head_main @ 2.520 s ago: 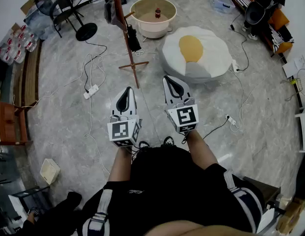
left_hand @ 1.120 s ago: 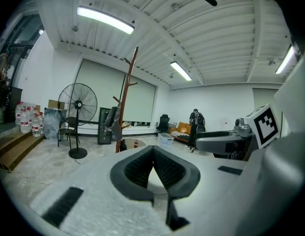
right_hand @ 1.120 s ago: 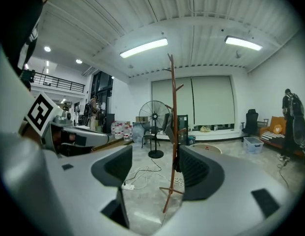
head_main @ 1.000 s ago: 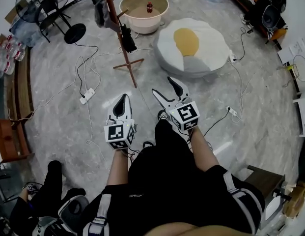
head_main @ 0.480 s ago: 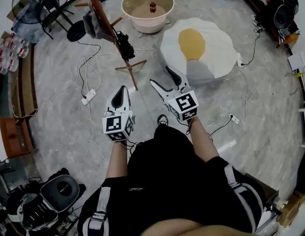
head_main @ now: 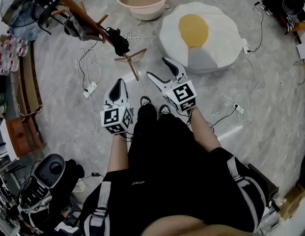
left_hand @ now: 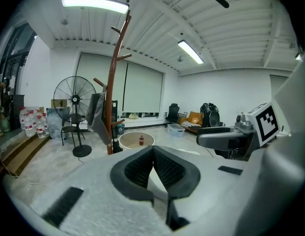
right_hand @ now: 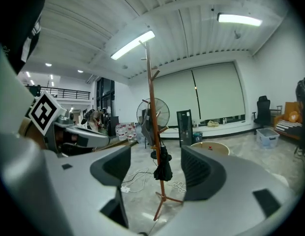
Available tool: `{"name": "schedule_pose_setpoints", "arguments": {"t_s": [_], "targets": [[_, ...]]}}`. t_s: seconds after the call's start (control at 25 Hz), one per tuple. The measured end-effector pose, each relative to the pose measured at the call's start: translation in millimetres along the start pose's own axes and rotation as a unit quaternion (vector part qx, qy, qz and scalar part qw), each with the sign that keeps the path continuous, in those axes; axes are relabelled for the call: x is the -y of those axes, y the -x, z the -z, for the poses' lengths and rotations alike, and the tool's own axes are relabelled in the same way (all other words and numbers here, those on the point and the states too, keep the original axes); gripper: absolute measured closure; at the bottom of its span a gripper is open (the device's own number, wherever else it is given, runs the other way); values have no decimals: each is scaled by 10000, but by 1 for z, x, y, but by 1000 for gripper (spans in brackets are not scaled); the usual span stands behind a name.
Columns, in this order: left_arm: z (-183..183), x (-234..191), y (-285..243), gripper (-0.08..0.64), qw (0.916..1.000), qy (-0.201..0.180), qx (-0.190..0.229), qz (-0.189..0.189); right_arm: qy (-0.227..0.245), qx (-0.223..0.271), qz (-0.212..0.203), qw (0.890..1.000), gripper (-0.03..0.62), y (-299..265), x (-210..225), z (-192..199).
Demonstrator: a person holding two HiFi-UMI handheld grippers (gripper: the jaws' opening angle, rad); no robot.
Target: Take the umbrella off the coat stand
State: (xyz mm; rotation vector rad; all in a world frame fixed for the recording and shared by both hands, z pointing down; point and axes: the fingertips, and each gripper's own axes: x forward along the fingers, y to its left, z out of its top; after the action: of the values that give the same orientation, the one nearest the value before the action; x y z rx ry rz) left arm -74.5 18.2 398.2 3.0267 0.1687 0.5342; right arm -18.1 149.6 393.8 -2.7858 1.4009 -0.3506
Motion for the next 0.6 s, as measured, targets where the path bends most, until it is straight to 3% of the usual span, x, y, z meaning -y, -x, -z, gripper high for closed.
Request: {"name": "schedule_pose_setpoints", "arguments": {"t_s": [0.36, 0.6], "targets": [[0, 8, -75, 558, 9995, 2, -221, 228, -104, -53, 147, 9998, 268, -21, 60, 3], [-3, 4, -149, 558, 9981, 219, -426, 383, 246, -274, 115, 9993, 268, -62, 112, -10]]}}
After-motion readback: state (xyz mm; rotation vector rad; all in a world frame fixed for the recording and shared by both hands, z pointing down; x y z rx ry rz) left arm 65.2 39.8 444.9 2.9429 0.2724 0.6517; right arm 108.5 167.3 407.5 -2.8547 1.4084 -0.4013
